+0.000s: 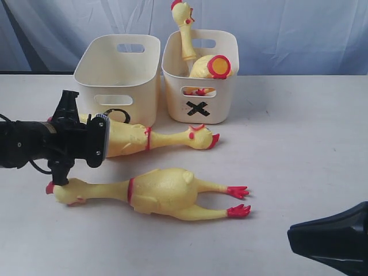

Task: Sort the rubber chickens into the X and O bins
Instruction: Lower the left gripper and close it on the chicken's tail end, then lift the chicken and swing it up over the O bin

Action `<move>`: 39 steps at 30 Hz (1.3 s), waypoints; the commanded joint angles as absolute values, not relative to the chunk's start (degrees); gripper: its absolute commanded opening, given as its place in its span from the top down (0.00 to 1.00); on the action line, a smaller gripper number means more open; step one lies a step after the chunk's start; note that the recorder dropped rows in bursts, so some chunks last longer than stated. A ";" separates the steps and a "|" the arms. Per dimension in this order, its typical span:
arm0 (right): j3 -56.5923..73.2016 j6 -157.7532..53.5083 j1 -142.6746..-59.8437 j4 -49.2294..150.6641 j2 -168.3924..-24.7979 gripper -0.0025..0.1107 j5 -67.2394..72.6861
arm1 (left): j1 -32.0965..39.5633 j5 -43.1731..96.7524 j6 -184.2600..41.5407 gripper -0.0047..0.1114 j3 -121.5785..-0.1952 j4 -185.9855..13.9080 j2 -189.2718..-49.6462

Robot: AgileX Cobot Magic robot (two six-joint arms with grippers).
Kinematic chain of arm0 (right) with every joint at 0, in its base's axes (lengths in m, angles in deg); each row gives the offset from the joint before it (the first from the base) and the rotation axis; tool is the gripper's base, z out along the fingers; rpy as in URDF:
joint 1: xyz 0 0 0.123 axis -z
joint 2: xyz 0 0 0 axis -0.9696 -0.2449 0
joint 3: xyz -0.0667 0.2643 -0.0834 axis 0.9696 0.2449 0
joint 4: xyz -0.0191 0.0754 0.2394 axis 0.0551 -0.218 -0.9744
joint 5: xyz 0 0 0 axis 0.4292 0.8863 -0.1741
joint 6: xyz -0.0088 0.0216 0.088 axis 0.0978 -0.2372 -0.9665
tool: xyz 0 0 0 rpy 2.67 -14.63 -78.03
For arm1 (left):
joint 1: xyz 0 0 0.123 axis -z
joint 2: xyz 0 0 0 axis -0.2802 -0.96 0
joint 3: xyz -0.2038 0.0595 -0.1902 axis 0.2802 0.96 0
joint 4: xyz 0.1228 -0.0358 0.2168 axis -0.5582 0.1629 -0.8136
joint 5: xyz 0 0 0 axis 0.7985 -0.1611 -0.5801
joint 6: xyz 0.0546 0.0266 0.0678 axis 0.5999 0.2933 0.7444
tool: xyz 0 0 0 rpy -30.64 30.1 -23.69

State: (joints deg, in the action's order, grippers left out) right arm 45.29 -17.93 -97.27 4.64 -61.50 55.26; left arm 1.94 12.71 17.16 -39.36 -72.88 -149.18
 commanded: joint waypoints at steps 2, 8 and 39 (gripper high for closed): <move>45.51 -17.30 -97.16 4.24 -61.13 0.99 54.87 | 2.26 15.47 16.73 0.96 -39.35 -72.59 -148.17; 45.51 -17.30 -97.16 4.24 -61.13 0.99 54.87 | 2.26 20.02 16.73 0.96 -39.35 -74.59 -144.21; 45.51 -17.30 -97.16 4.24 -61.13 0.99 54.87 | 2.26 34.28 16.61 0.96 -39.35 -62.18 -125.40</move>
State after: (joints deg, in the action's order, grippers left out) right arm 45.29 -17.66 -97.27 4.54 -61.50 55.26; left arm 1.94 35.19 17.16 -39.36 -66.35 -127.02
